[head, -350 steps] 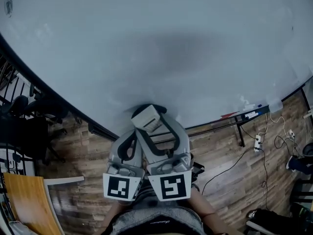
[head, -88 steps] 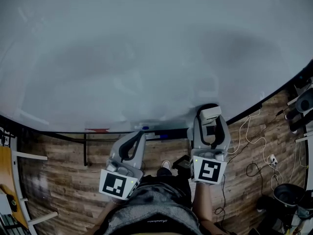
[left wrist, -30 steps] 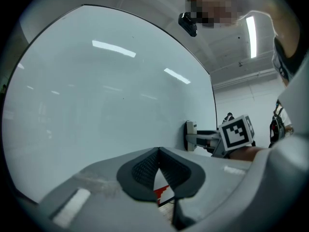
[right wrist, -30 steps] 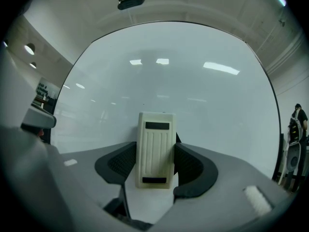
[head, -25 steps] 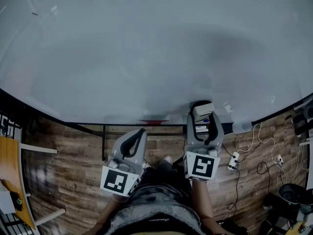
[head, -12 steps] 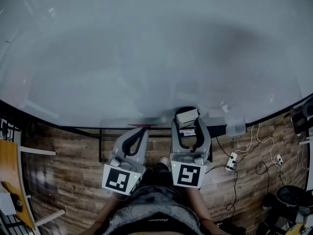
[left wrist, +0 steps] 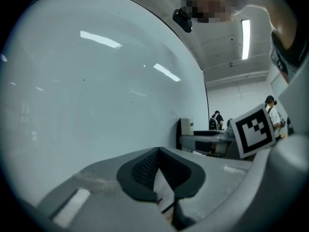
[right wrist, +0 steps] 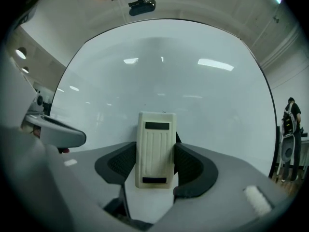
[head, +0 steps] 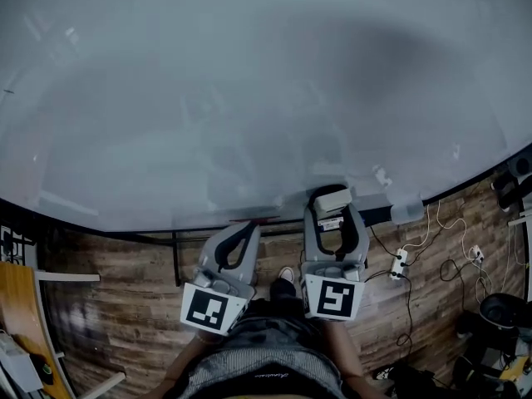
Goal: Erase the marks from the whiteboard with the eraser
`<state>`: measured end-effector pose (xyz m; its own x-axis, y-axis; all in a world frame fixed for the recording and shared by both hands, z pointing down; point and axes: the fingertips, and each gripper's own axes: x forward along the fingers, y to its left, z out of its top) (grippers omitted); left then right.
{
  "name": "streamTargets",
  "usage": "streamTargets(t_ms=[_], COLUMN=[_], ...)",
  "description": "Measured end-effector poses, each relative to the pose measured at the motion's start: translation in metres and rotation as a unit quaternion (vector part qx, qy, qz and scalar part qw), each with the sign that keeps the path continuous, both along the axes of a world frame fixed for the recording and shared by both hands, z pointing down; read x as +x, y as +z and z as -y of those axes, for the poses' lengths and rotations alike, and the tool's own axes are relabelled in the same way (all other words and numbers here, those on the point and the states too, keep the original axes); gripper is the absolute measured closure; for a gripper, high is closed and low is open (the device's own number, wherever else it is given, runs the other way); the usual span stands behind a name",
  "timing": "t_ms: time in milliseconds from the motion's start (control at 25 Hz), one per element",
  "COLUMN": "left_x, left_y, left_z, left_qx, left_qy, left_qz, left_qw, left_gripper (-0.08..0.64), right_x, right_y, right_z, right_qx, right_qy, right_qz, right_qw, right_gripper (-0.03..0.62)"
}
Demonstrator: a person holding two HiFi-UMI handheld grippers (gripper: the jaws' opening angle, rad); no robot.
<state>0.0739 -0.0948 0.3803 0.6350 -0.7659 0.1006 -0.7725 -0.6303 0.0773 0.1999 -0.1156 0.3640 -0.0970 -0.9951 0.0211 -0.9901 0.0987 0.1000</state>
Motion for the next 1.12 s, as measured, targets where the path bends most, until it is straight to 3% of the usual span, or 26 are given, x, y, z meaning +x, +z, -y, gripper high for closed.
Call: streamTargets(t_ms=[320,880,1120], left_x=[-0.042,-0.119,-0.149], left_y=[0.005,0.010,0.017], left_z=[0.001,-0.006,-0.004], left_qx=[-0.014,-0.023,-0.011], left_qy=[0.043,0.060,0.071], left_qz=[-0.007,-0.022,-0.005], left_qw=[0.9990,0.9977,0.9974], left_gripper=[0.557,0.557,0.557], right_x=[-0.050,-0.128,-0.156], right_y=[0.003,-0.001,0.002], right_z=[0.001,-0.003,-0.001], right_qx=[-0.007,0.005,0.008], right_qy=[0.010,0.019,0.018], right_qz=[-0.007,-0.004,-0.009], right_qw=[1.000,1.000,1.000], right_gripper=[0.344,0.344,0.344])
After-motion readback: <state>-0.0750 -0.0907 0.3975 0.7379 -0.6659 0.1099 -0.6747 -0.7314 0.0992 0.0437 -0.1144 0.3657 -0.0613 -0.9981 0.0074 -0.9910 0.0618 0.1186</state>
